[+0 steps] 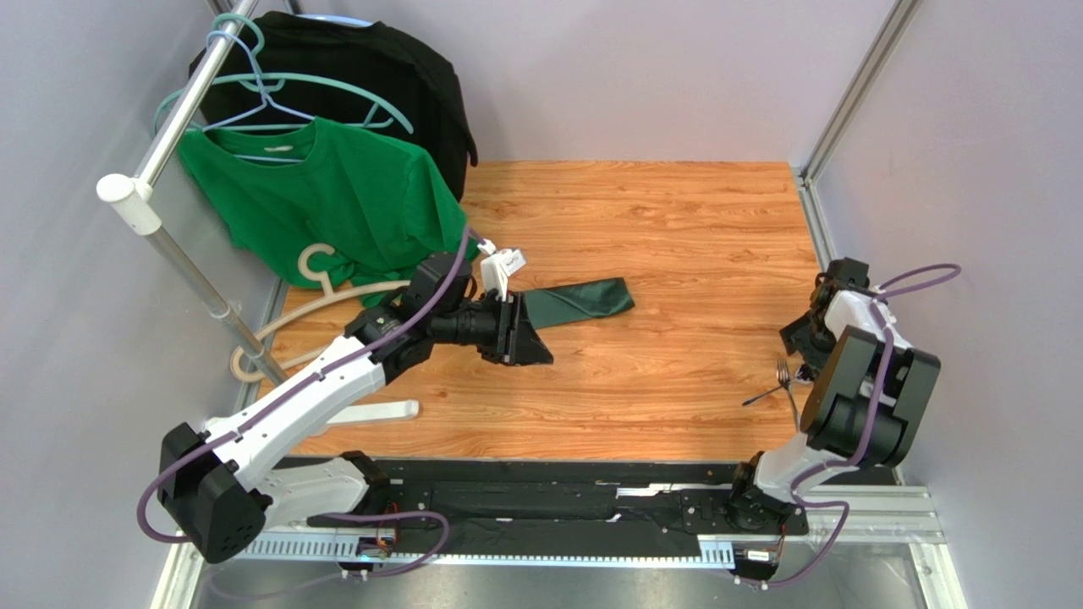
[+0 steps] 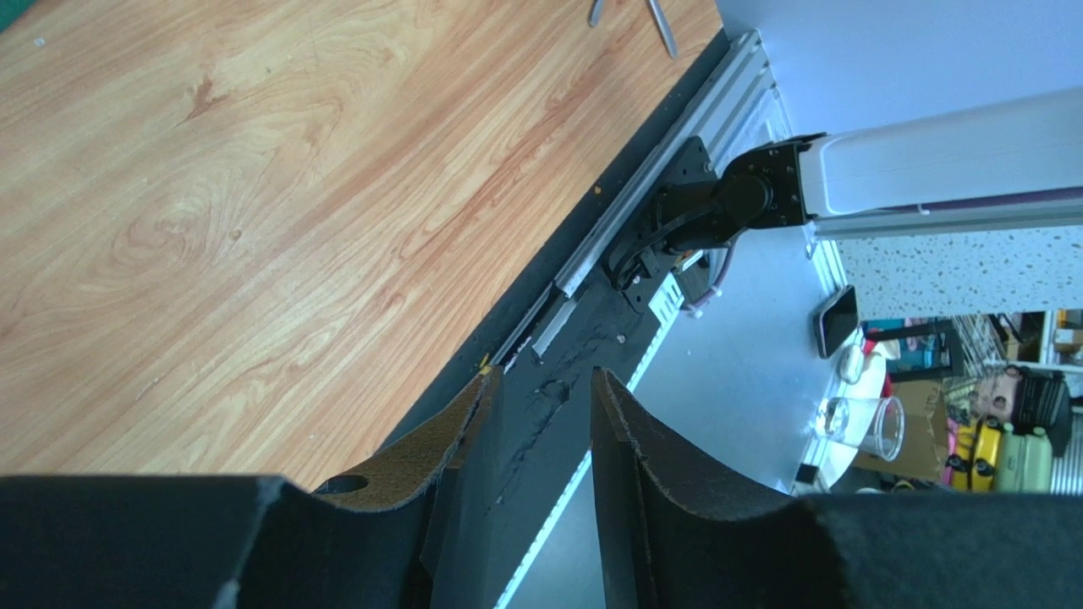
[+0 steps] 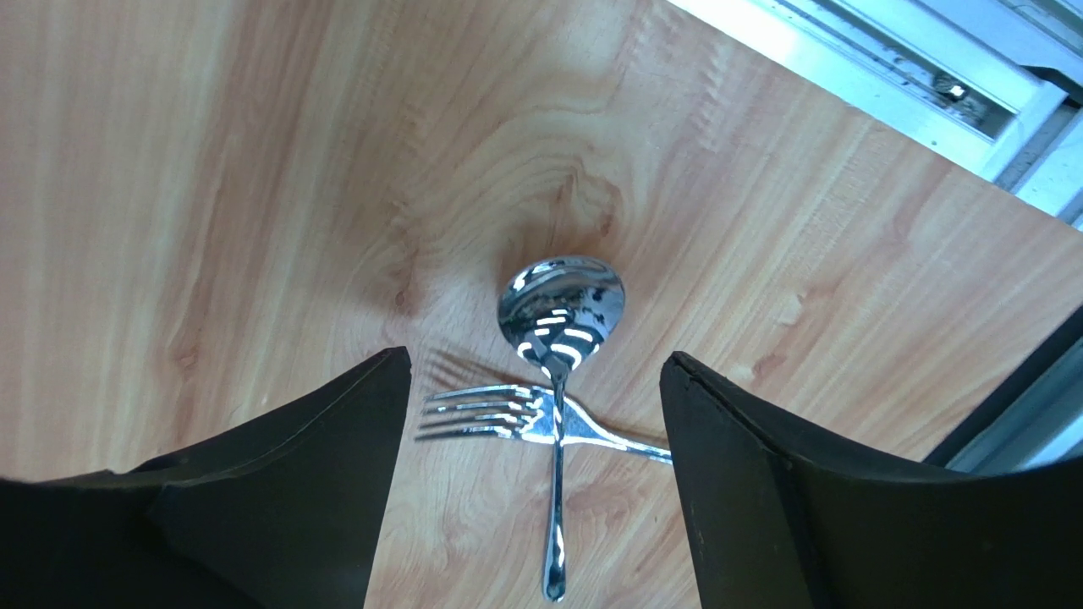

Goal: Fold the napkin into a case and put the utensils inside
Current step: Pick up the spoon from the center of the board, then place the spoon at the center of the board.

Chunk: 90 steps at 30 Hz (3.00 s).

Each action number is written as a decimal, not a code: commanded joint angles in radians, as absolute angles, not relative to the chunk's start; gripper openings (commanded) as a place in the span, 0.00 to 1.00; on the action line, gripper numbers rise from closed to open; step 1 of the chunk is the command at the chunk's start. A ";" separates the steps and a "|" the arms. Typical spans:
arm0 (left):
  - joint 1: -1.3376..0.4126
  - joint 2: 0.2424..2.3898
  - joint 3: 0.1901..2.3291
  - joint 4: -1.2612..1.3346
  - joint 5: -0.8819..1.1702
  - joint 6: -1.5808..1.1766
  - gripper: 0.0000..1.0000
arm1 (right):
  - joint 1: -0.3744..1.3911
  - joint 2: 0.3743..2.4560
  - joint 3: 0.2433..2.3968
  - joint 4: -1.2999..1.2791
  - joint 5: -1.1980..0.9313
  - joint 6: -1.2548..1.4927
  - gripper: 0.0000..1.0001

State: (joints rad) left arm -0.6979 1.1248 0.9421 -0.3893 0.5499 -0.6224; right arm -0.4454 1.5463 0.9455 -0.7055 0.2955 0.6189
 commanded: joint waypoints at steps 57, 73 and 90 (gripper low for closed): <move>-0.302 1.604 1.029 -0.130 0.957 -0.769 0.50 | 0.807 1.572 1.201 -0.419 -0.226 -0.425 0.00; -0.377 1.663 1.022 -0.192 0.971 -0.689 0.50 | 0.848 1.572 1.249 -0.423 -0.166 -0.448 0.00; -0.506 1.641 0.904 -0.235 0.668 -0.693 0.53 | 0.580 1.421 1.009 -0.609 0.014 0.449 0.56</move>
State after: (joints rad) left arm -0.4538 1.5906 0.9054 -0.2344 0.7280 -0.6788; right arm 0.6285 1.4910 1.0019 -0.5282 0.0109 0.2451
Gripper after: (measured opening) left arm 0.527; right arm 0.551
